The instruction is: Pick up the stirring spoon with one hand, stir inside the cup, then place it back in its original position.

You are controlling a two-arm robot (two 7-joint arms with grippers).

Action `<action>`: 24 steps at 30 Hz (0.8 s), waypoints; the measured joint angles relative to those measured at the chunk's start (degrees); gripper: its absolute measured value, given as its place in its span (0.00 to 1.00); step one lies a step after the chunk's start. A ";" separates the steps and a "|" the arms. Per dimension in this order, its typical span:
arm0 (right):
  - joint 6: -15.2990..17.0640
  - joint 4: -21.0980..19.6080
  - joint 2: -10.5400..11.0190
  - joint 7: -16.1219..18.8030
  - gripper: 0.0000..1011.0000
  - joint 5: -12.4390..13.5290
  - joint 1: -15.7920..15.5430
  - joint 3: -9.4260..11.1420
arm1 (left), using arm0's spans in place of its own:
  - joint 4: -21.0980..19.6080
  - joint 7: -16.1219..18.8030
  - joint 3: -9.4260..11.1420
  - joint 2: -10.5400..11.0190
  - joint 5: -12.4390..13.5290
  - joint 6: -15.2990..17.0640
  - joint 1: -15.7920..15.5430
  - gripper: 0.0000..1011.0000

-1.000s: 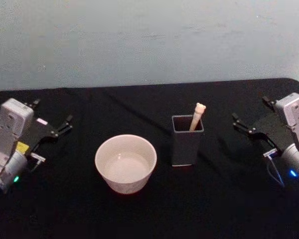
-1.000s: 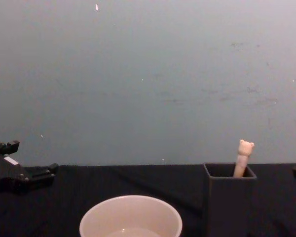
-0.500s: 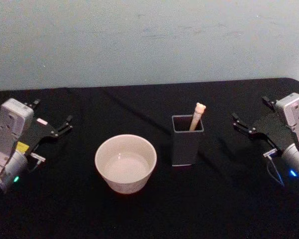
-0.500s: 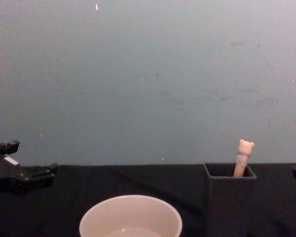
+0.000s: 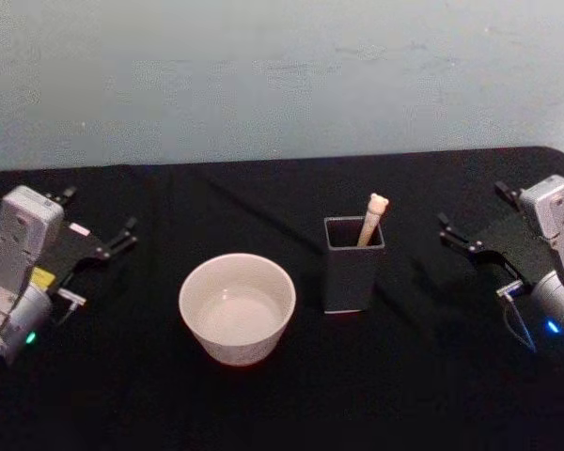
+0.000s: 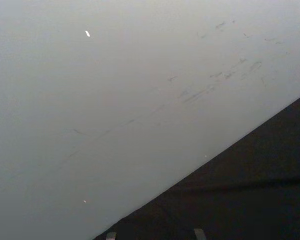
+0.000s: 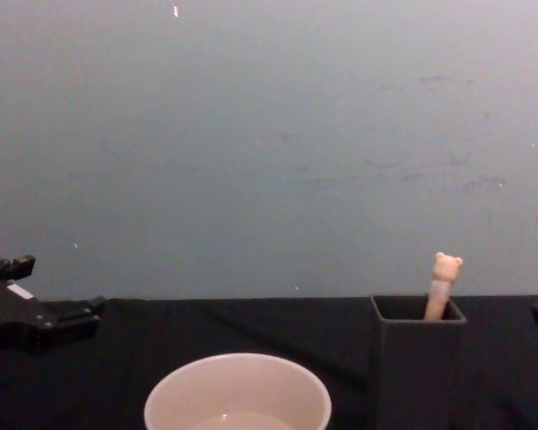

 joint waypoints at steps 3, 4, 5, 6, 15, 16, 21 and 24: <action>0.00 0.00 0.00 0.00 0.99 0.00 0.00 0.00 | 0.00 0.00 0.00 0.00 0.00 0.00 0.00 0.99; 0.00 0.00 0.00 0.00 0.99 0.00 0.00 0.00 | 0.00 0.00 0.00 0.00 0.00 0.00 0.00 0.99; 0.00 0.00 0.00 0.00 0.99 0.00 0.00 0.00 | 0.00 0.00 0.00 0.00 0.00 0.00 0.00 0.99; 0.00 0.00 0.00 0.00 0.99 0.00 0.00 0.00 | 0.00 0.00 0.00 0.00 0.00 0.00 0.00 0.99; 1.25 -1.36 0.63 3.17 0.99 3.04 -1.09 2.83 | 0.00 0.00 0.00 0.00 0.00 0.00 0.00 0.99; 1.35 -1.76 0.85 3.73 0.99 3.74 -1.43 3.29 | 0.00 0.00 0.00 0.00 0.00 0.00 0.00 0.99; 1.93 -4.85 2.93 8.72 0.99 9.07 -4.71 6.25 | 0.00 0.00 0.00 0.00 0.00 0.00 0.00 0.99; 1.87 -6.88 4.45 12.01 0.99 11.73 -7.09 7.65 | 0.00 0.00 0.00 0.00 0.00 0.00 0.00 0.99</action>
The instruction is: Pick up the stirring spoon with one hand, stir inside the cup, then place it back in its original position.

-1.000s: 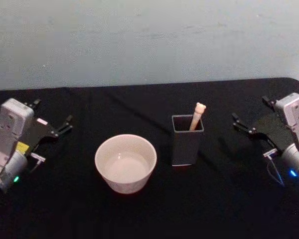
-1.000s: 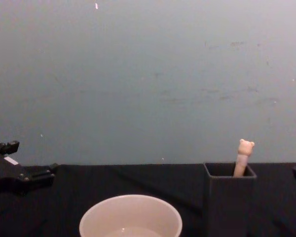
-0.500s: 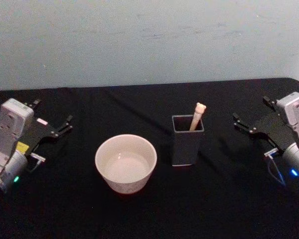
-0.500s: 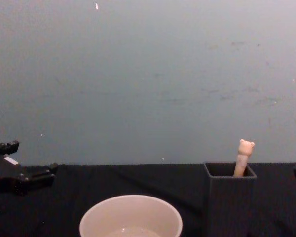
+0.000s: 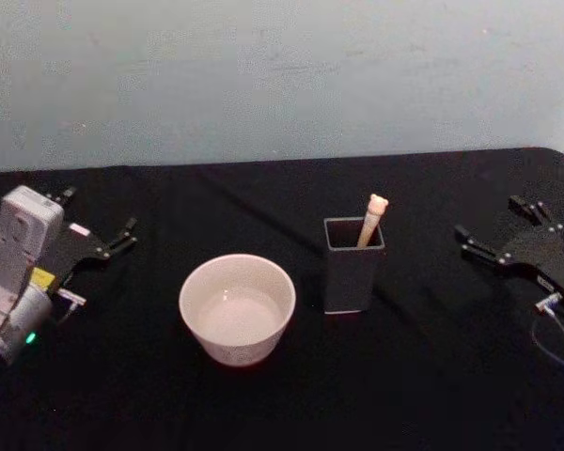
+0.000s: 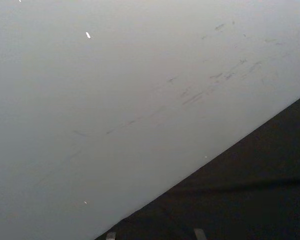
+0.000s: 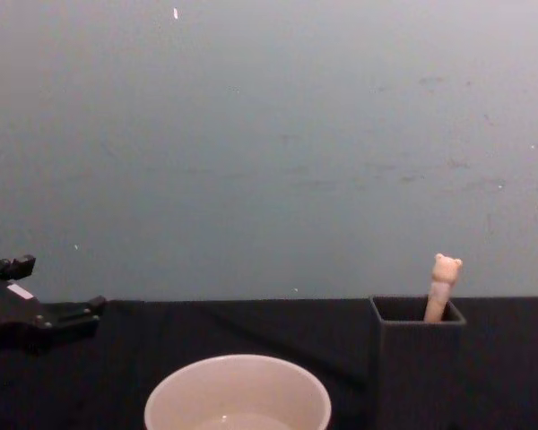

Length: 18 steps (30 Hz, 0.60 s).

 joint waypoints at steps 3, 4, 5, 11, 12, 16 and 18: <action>-0.19 -2.01 1.29 3.11 0.99 2.38 -2.06 1.20 | 0.00 0.00 0.00 0.00 0.00 0.00 0.00 0.99; -0.18 -2.88 1.70 4.46 0.99 3.35 -2.80 1.63 | 0.00 0.00 0.00 0.00 0.00 0.00 0.00 0.99; -0.13 -3.25 1.87 5.15 0.99 3.83 -3.12 1.83 | 0.00 0.00 0.00 0.00 0.00 0.00 0.00 0.99; 0.44 -5.54 1.96 8.56 0.99 5.71 -4.05 2.37 | 0.00 0.00 0.00 0.00 0.00 0.00 0.00 0.99; 0.61 -5.90 1.66 9.07 0.99 5.80 -4.00 2.30 | 0.00 0.00 0.00 0.00 0.00 0.00 0.00 0.99; 1.51 -6.60 0.58 10.21 0.99 6.02 -3.35 1.87 | 0.00 0.00 0.00 0.00 0.00 0.00 0.00 0.99; 2.49 -6.62 -0.35 10.81 0.99 6.33 -2.63 1.49 | 0.00 0.00 0.00 0.00 0.00 0.00 0.00 0.99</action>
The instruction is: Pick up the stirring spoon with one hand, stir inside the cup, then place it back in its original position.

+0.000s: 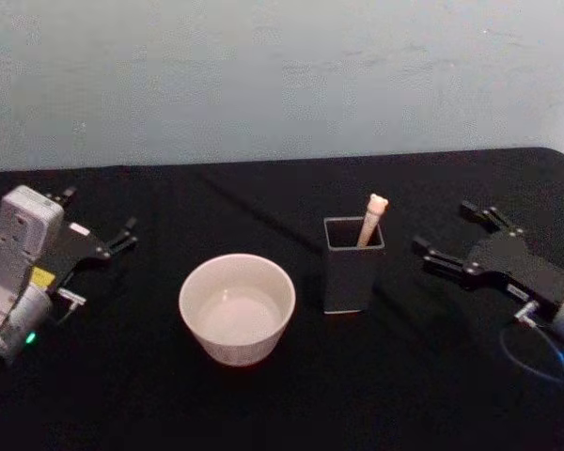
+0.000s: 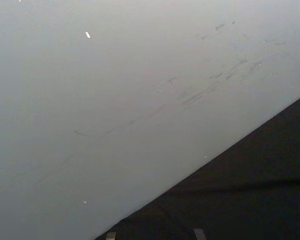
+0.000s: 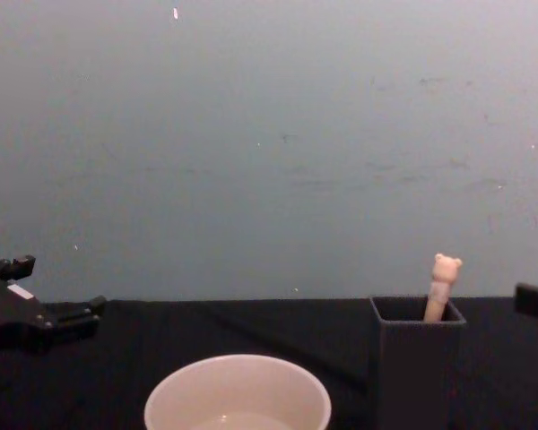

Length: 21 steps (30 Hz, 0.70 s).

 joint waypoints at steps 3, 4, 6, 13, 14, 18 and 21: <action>1.28 0.51 -1.23 0.73 0.99 0.28 1.27 -0.49 | 0.00 0.00 0.00 0.00 0.00 0.00 0.00 0.99; 1.59 0.73 -1.56 0.95 0.99 0.34 1.62 -0.60 | 0.00 0.00 0.00 0.00 0.00 0.00 0.00 0.99; 2.51 1.43 -2.58 1.46 0.99 0.44 2.80 -0.97 | 0.00 0.00 0.00 0.00 0.00 0.00 0.00 0.99; 5.65 3.88 -5.79 2.19 0.99 0.55 6.37 -1.83 | 0.00 0.00 0.00 0.00 0.00 0.00 0.00 0.99; 5.94 4.22 -6.11 2.25 0.99 0.55 6.75 -1.91 | 0.00 0.00 0.00 0.00 0.00 0.00 0.00 0.99; 7.28 6.11 -7.81 2.35 0.99 0.44 8.77 -2.32 | 0.00 0.00 0.00 0.00 0.01 0.00 0.00 0.99; 7.91 6.98 -8.53 2.35 0.99 0.37 9.66 -2.47 | 0.00 0.00 0.00 0.00 0.01 0.00 0.00 0.99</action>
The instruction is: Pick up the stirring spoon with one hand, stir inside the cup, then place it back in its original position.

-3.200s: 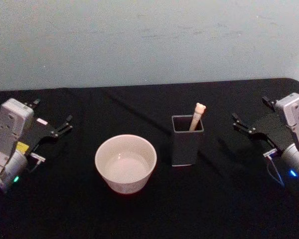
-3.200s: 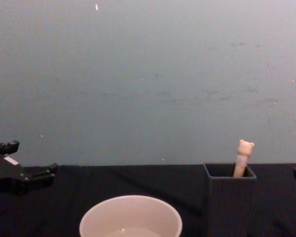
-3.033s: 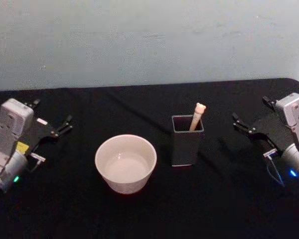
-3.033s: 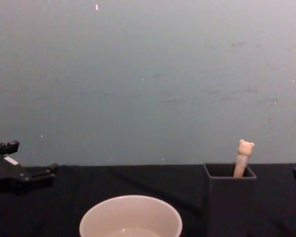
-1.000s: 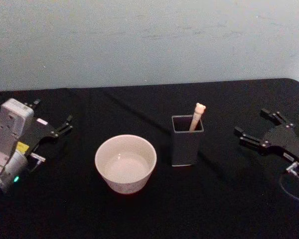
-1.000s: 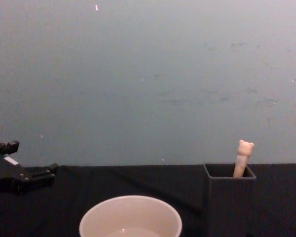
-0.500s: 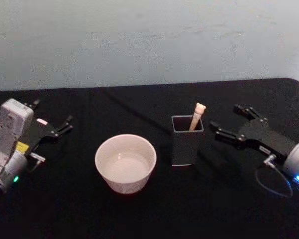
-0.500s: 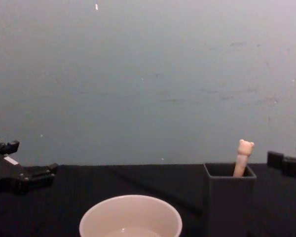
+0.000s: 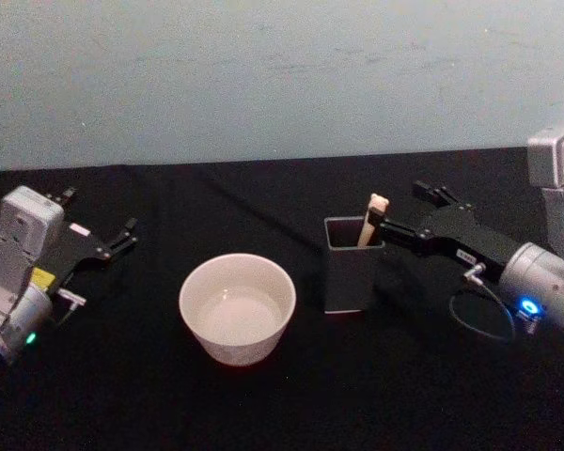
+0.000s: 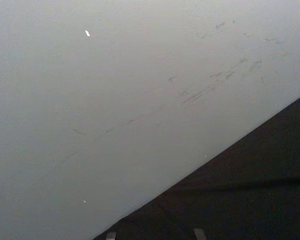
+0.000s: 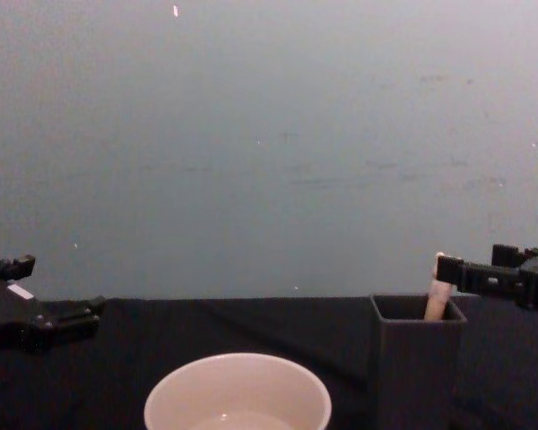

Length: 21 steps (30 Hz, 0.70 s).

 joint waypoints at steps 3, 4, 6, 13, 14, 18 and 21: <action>0.70 0.94 -0.78 0.00 0.99 -0.04 0.95 -0.16 | 0.00 0.00 0.00 0.00 0.00 0.00 0.00 0.99; 0.81 1.09 -0.90 0.00 0.99 -0.07 1.11 -0.21 | 0.00 0.00 0.00 0.00 -0.01 0.00 0.00 0.99; 1.23 1.65 -1.29 0.00 0.99 -0.25 1.71 -0.42 | 0.00 0.00 0.00 0.00 0.00 0.00 0.00 0.99; 1.95 2.89 -1.97 0.20 0.99 -0.85 2.57 -1.02 | 0.00 0.00 0.00 0.00 0.00 0.00 0.01 0.99; 2.02 3.05 -2.06 0.24 0.99 -0.96 2.63 -1.11 | 0.00 0.00 0.00 0.00 0.00 0.00 0.00 0.99; 2.17 3.21 -2.21 0.28 0.99 -1.09 2.70 -1.18 | 0.00 0.00 0.00 0.00 0.00 0.00 0.00 0.99; 2.23 3.27 -2.23 0.38 0.99 -1.12 2.75 -1.20 | 0.00 0.00 0.00 0.00 0.00 0.00 0.00 0.99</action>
